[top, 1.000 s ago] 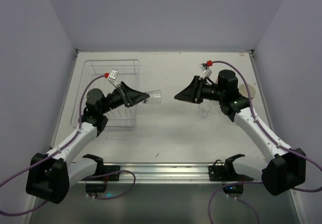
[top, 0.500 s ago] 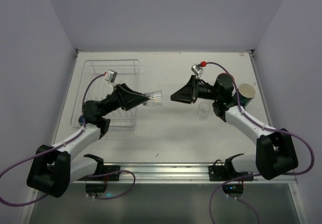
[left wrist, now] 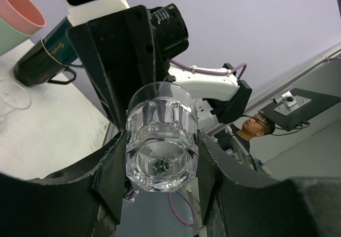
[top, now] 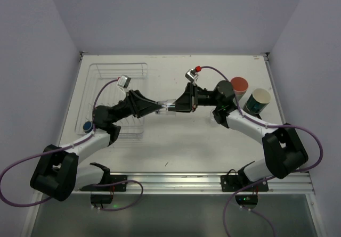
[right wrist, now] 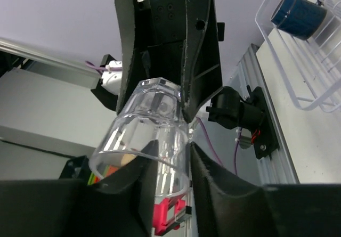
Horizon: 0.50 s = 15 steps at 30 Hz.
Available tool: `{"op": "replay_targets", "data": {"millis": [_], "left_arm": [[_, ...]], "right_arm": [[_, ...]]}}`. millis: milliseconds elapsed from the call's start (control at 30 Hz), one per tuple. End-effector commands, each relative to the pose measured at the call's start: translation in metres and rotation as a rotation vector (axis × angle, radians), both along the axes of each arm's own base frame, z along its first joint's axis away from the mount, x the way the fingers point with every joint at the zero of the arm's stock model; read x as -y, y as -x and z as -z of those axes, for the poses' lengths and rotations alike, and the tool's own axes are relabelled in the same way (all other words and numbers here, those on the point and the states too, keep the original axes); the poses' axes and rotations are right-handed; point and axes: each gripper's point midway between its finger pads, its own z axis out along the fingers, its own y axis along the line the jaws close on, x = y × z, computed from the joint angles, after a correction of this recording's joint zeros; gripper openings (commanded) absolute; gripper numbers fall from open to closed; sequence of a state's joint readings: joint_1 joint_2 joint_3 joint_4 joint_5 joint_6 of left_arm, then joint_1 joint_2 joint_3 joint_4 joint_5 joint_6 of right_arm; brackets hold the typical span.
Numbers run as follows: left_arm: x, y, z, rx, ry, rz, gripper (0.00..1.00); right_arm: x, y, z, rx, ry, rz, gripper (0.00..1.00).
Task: Unload the cups from the dish rack
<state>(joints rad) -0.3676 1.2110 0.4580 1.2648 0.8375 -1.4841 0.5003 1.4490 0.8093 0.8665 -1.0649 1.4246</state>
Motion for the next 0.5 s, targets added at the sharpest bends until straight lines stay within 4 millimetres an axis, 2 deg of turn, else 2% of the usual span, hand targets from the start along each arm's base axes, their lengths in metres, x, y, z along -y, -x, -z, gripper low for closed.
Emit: {"op": "replay_targets", "data": {"millis": [0,67,100,133,167,200,233,267,300,333,367,400,433,467], "left_arm": [[0.002,0.007,-0.021,0.082,0.045,0.014,0.00],[0.003,0.007,-0.020,0.075,0.041,0.022,0.00],[0.003,0.008,-0.019,0.075,0.038,0.029,0.02],[0.003,0.007,-0.020,0.077,0.037,0.030,0.14],[0.003,0.008,-0.021,0.081,0.035,0.030,0.63],[0.004,0.005,-0.017,0.058,0.022,0.026,0.93],[0.002,0.004,-0.019,0.077,0.008,0.006,1.00],[0.001,0.001,-0.018,0.079,-0.007,-0.015,1.00],[0.002,-0.005,-0.007,0.020,-0.052,-0.032,1.00],[-0.002,-0.007,-0.009,0.079,-0.088,-0.072,1.00],[-0.005,-0.012,-0.014,0.103,-0.110,-0.104,1.00],[-0.007,-0.022,0.004,0.065,-0.196,-0.140,1.00],[-0.013,-0.023,0.003,0.073,-0.227,-0.174,1.00],[-0.024,-0.036,-0.004,0.088,-0.253,-0.245,1.00]], "right_arm": [[-0.006,0.001,-0.028,0.094,-0.066,-0.007,0.30],[-0.006,0.000,-0.027,0.096,-0.062,-0.001,0.15],[-0.006,0.000,-0.025,0.099,-0.055,0.006,0.00],[-0.005,-0.001,-0.024,0.098,-0.051,0.015,0.00],[-0.005,-0.002,-0.021,0.105,-0.039,0.032,0.00],[-0.005,-0.003,-0.018,0.107,-0.023,0.040,0.00],[-0.005,-0.005,-0.017,0.111,-0.006,0.053,0.00],[-0.005,-0.009,0.000,0.103,0.067,0.074,0.00],[-0.003,-0.013,-0.008,0.141,0.084,0.126,0.00],[-0.001,-0.016,-0.007,0.157,0.116,0.159,0.00],[0.003,-0.019,0.003,0.165,0.190,0.188,0.00],[0.011,-0.028,-0.001,0.192,0.221,0.264,0.00],[0.016,-0.033,0.001,0.199,0.259,0.304,0.00],[0.028,-0.039,0.011,0.197,0.336,0.345,0.00]]}}
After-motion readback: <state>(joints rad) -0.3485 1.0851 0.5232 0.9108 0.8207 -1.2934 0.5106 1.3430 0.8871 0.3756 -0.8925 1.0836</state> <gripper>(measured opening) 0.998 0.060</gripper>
